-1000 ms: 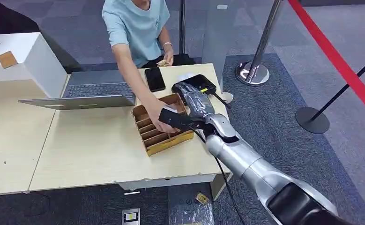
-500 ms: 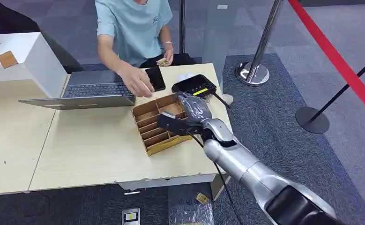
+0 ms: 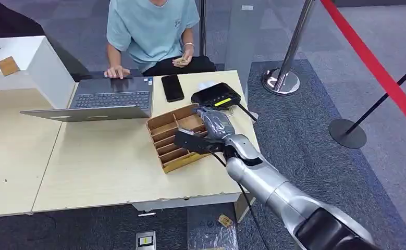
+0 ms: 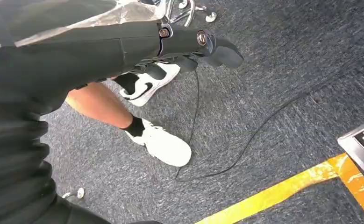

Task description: Pass the card to the sensor for recognition and then transmit it.

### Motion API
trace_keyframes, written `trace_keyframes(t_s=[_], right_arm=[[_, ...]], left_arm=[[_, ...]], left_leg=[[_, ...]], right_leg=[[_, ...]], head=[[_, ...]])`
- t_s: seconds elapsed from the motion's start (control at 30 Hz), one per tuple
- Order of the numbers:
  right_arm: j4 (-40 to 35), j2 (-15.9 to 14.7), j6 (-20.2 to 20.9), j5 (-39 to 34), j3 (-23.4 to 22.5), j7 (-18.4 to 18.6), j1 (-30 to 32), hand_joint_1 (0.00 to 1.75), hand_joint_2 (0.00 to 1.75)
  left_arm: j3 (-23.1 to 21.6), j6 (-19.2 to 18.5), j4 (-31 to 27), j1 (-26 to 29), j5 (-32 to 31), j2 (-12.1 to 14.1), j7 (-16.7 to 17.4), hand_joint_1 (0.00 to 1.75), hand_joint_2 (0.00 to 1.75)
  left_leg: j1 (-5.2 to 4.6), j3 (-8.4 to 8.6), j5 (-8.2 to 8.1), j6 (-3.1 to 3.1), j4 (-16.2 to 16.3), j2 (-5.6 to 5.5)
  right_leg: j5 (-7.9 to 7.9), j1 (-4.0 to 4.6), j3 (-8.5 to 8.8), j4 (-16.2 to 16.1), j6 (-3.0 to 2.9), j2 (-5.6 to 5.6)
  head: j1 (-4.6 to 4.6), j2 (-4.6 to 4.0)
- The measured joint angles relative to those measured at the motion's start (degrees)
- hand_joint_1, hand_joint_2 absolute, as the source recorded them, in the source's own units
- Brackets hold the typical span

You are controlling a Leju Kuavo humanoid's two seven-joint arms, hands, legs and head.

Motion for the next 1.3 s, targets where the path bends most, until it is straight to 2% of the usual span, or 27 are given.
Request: trace_keyframes(t_s=[0.13, 0.2, 0.33, 0.57, 0.77, 1.0, 1.07, 1.1, 1.3], right_arm=[[0.57, 0.11, -0.09, -0.07, 0.17, -0.13, 0.24, 0.56, 1.75], [0.96, 0.29, -0.11, -0.07, 0.22, -0.28, 0.36, 0.66, 1.75], [1.44, 0.48, -0.18, -0.11, 0.26, -0.5, 0.88, 0.56, 1.75], [2.6, 0.66, -0.26, -0.39, 0.28, -1.05, 1.22, 0.65, 1.75], [3.47, 0.96, -0.26, -0.55, 0.31, -1.14, 1.46, 0.63, 1.75], [4.28, 1.31, -0.33, -0.87, 0.33, -1.09, 1.63, 0.72, 1.75], [4.54, 1.42, -0.41, -0.87, 0.31, -1.05, 1.62, 0.77, 1.75], [4.7, 1.44, -0.44, -0.87, 0.31, -1.05, 1.62, 0.87, 1.75], [5.64, 1.92, -0.81, -1.44, 0.26, -1.42, 1.61, 0.98, 1.75]], left_arm=[[0.0, 0.0, 0.0, 0.01, -0.04, -0.04, 0.0, 0.0, 1.75], [0.0, 0.0, 0.0, -0.01, -0.02, -0.04, 0.07, 0.0, 1.75], [0.0, 0.0, 0.0, 0.01, 0.0, -0.07, 0.33, 0.0, 1.75], [0.0, 0.0, 0.0, 0.0, 0.02, -0.07, 0.7, 0.0, 1.75], [0.0, 0.0, 0.0, 0.0, 0.02, -0.07, 0.64, 0.0, 1.75], [0.0, -0.09, 0.0, 0.0, -0.13, -0.07, 0.64, 0.0, 1.75], [0.0, -0.09, 0.0, 0.0, -0.28, -0.07, 0.66, 0.0, 1.75], [0.0, -0.11, 0.0, 0.0, -0.31, -0.07, 0.66, 0.0, 1.75], [0.0, -0.11, 0.0, 0.0, -0.48, -0.07, 0.68, 0.0, 1.75]], left_leg=[[0.0, 0.0, 0.0, 0.0, 0.0, 0.0], [0.0, 0.0, 0.0, 0.0, 0.0, 0.0], [0.0, 0.0, 0.0, 0.0, 0.0, 0.0], [0.0, 0.0, 0.0, 0.0, 0.0, 0.0], [0.0, 0.0, 0.0, 0.0, 0.0, 0.0], [0.0, 0.0, 0.0, 0.0, 0.0, 0.0], [0.0, 0.0, 0.0, 0.0, 0.0, 0.0], [0.0, 0.0, 0.0, 0.0, 0.0, 0.0], [0.0, 0.0, 0.0, 0.0, 0.0, 0.0]], right_leg=[[0.0, 0.0, 0.01, 0.0, 0.0, 0.0], [0.0, 0.0, 0.0, 0.0, 0.0, 0.0], [0.0, 0.0, 0.01, 0.0, 0.0, 0.0], [0.0, 0.0, 0.01, 0.0, 0.0, 0.0], [0.0, 0.0, 0.01, 0.0, 0.0, 0.0], [0.0, 0.0, 0.01, 0.0, 0.0, 0.0], [0.0, 0.0, 0.01, 0.0, 0.0, 0.0], [0.0, 0.0, 0.01, 0.0, 0.0, 0.0], [0.0, 0.0, 0.01, 0.0, 0.0, 0.0]], head=[[0.0, 0.0], [0.0, 0.0], [0.0, 0.0], [0.0, 0.0], [0.0, 0.0], [0.0, 0.0], [0.0, 0.0], [0.0, 0.0], [0.0, 0.0]])
